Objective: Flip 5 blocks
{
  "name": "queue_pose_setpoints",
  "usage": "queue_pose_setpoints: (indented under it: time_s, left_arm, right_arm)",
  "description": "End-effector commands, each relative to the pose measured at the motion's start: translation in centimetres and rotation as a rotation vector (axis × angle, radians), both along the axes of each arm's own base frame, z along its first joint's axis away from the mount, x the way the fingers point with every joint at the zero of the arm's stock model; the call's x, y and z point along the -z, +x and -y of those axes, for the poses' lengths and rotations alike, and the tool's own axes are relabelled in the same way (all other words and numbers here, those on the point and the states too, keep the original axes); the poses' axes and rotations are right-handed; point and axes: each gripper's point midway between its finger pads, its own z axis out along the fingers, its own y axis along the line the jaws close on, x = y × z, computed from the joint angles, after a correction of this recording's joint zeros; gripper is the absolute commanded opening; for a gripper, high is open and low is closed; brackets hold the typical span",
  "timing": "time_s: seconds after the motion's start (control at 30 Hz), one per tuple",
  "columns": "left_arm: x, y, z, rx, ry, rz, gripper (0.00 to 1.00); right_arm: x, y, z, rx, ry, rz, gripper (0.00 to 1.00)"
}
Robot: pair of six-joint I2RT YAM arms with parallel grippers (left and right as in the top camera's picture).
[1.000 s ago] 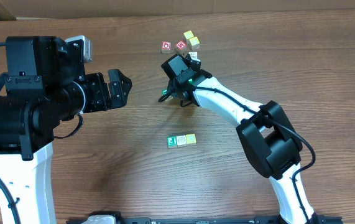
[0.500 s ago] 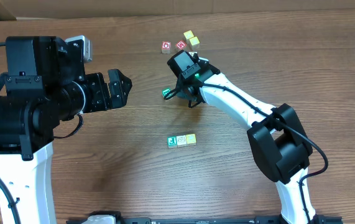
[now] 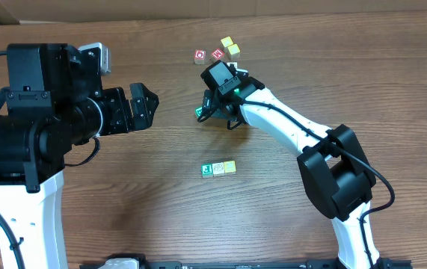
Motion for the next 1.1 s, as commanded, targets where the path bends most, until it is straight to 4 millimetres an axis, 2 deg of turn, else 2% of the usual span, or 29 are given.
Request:
queue_pose_setpoints:
  time_s: [0.0,0.17,0.43,0.57,0.67,0.7,0.8,0.93,1.03,1.07]
  left_arm:
    - [-0.7,-0.1,-0.1,0.006,0.003,0.028,1.00]
    - [-0.7,-0.1,-0.1,0.006,0.003,0.028,1.00]
    - [-0.7,-0.1,-0.1,0.006,0.003,0.028,1.00]
    - [-0.7,-0.1,-0.1,0.006,0.003,0.028,1.00]
    - [-0.7,-0.1,-0.1,0.006,0.003,0.028,1.00]
    - [-0.8,-0.1,-0.1,0.006,0.003,0.029,1.00]
    - [-0.7,-0.1,-0.1,0.006,0.003,0.028,1.00]
    - [-0.7,-0.1,-0.1,0.006,0.003,0.028,1.00]
    - [-0.7,-0.1,-0.1,0.006,0.003,0.028,1.00]
    - [-0.7,-0.1,-0.1,0.006,0.003,0.028,1.00]
  right_arm:
    - [-1.9,0.3,0.1,0.001,0.019,0.032,0.95]
    - [-0.8,-0.1,0.5,0.006,-0.001,0.014,0.84]
    - [1.0,-0.2,2.4,0.037,-0.074,0.036,0.78]
    - [0.7,0.4,2.0,-0.036,-0.087,0.068,0.54]
    - [0.4,0.8,1.7,-0.090,-0.100,0.089,0.42]
    - [0.3,0.9,1.7,-0.105,-0.103,0.093,0.41]
    - [-1.6,1.0,1.3,-0.110,-0.085,0.102,0.38]
    - [-6.4,0.0,-0.2,-0.151,0.007,0.104,0.34]
    - [-10.5,-1.8,-2.1,-0.212,0.120,0.106,0.21]
    - [-11.6,-2.6,-2.9,-0.239,0.163,0.101,0.19]
